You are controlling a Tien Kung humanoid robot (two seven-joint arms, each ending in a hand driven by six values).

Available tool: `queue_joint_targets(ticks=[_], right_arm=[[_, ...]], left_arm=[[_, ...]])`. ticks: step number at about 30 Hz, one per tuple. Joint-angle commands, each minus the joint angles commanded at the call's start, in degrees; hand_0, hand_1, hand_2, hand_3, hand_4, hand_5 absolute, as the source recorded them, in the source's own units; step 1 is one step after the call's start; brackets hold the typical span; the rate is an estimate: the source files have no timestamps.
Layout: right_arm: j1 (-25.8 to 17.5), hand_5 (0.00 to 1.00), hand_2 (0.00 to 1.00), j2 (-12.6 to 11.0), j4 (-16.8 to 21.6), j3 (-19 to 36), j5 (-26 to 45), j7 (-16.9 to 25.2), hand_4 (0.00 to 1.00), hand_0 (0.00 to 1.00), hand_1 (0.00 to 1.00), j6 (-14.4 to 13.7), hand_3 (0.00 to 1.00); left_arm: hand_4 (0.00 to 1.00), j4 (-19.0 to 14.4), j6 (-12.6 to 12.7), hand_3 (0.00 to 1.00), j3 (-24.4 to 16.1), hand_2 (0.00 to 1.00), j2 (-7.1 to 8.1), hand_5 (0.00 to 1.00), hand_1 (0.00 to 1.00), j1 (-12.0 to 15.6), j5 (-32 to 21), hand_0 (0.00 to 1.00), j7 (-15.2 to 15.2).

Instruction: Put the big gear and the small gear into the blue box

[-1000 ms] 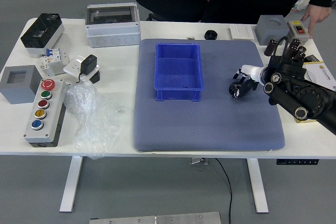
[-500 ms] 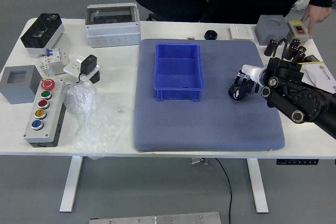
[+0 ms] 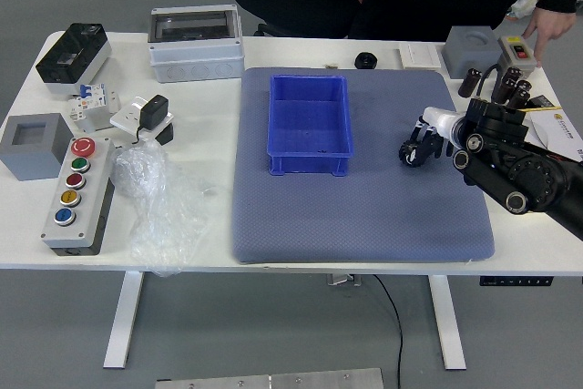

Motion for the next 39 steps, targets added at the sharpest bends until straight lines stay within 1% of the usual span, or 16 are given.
queue_joint_targets(ticks=[9, 17, 24, 26, 27, 32, 39], right_arm=[[1.49, 0.106, 0.423, -2.3, 3.11, 0.86, -1.3, -1.71, 0.603, 0.297, 0.3, 1.7, 0.606], [3.22, 0.114, 0.419, -4.9, 7.6, 1.35, -3.16, -3.61, 0.615, 0.3, 0.299, 3.8, 0.604], [5.24, 0.111, 0.415, -6.22, 11.31, 1.39, -4.55, -4.98, 0.618, 0.3, 0.298, 5.18, 0.603], [6.01, 0.111, 0.415, -6.33, 12.18, 1.19, -4.7, -5.29, 0.618, 0.3, 0.298, 5.57, 0.603], [6.4, 0.107, 0.413, -6.3, 12.49, 1.06, -4.75, -5.42, 0.596, 0.298, 0.298, 5.74, 0.604], [8.24, 0.107, 0.413, -5.66, 13.35, 0.29, -4.71, -5.82, 0.596, 0.298, 0.298, 6.37, 0.604], [10.61, 0.112, 0.409, -3.41, 13.08, -1.09, -4.35, -5.97, 0.578, 0.303, 0.298, 6.77, 0.61]], left_arm=[[0.665, 0.02, 0.01, 0.861, -0.32, 0.876, 0.51, 0.349, 0.878, 0.55, 0.07, 0.891, 0.01], [0.665, 0.08, 0.02, 0.86, -0.55, 0.873, 1.07, 0.349, 0.878, 0.96, 0.11, 0.891, 0.01], [0.665, 0.11, 0.03, 0.861, -0.73, 0.873, 1.44, 0.349, 0.878, 1.1, 0.19, 0.891, 0.01], [0.665, 0.12, 0.03, 0.861, -0.73, 0.873, 1.54, 0.349, 0.878, 1.18, 0.17, 0.891, 0.02], [0.664, 0.13, 0.04, 0.861, -0.72, 0.872, 1.57, 0.349, 0.878, 1.22, 0.15, 0.891, 0.02], [0.664, 0.14, 0.04, 0.861, -0.63, 0.872, 1.68, 0.349, 0.878, 1.36, 0.1, 0.891, 0.02], [0.664, 0.17, 0.06, 0.86, -0.3, 0.872, 1.77, 0.35, 0.878, 1.49, -0.01, 0.891, 0.02]])
